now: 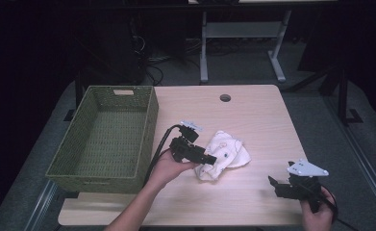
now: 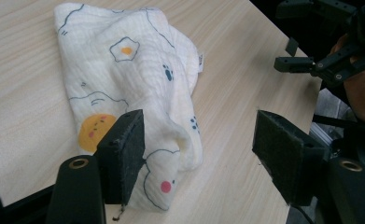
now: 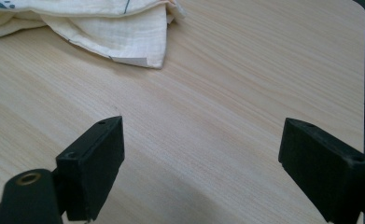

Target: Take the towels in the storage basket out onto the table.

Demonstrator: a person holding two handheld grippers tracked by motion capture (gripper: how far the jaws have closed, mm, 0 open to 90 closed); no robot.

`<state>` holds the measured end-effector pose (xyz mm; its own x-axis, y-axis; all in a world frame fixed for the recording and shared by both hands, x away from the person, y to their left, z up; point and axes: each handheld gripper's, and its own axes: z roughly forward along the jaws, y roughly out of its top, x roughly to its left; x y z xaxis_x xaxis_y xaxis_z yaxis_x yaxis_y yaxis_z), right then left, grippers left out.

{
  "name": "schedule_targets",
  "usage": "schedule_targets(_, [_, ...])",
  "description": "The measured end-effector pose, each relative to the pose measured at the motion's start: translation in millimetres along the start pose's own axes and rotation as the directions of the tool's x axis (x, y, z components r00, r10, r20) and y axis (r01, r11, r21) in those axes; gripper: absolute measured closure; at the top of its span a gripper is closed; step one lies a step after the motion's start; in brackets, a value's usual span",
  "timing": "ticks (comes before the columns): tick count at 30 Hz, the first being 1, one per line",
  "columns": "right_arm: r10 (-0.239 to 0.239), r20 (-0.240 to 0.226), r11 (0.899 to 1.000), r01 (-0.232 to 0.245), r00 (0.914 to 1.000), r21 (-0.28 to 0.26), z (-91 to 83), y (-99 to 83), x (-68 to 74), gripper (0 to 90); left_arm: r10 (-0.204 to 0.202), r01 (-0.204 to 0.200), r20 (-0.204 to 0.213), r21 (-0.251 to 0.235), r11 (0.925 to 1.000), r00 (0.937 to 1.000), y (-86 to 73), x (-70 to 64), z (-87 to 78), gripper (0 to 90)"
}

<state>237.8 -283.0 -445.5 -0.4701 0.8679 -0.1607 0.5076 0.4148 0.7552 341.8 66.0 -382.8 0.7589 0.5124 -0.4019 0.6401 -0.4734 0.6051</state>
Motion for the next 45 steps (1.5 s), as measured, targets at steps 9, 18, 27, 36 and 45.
schedule_targets(9, [0.001, 0.002, 1.000, -0.001, 1.0000, 0.005, 0.4, -0.9, -1.3, 13.9, 0.012, -0.012, 0.032, -0.013, 0.9998, 0.9994, -15.3, -7.5, -1.9, 30.5])
schedule_targets(18, [-0.005, 0.001, 1.000, 0.005, 1.0000, 0.008, 1.1, -1.1, -0.3, 13.9, 0.026, -0.025, 0.026, -0.023, 0.9994, 0.9993, -33.4, -9.2, -11.8, 30.1])
schedule_targets(27, [-0.005, -0.002, 1.000, 0.005, 1.0000, 0.016, 2.2, -1.3, 1.1, 13.9, 0.021, -0.021, 0.033, -0.023, 0.9995, 0.9992, -52.5, -9.1, -16.3, 30.1])
schedule_targets(36, [-0.007, 0.000, 1.000, 0.007, 1.0000, 0.017, 2.0, -2.1, 1.5, 13.9, 0.023, -0.021, 0.049, -0.024, 0.9995, 0.9986, -70.0, -11.1, -18.0, 29.8])
schedule_targets(45, [-0.013, -0.001, 1.000, 0.013, 0.9999, 0.024, 2.8, -3.4, 2.9, 13.9, 0.038, -0.036, 0.049, -0.028, 0.9989, 0.9981, -85.5, -13.6, -15.6, 29.7])
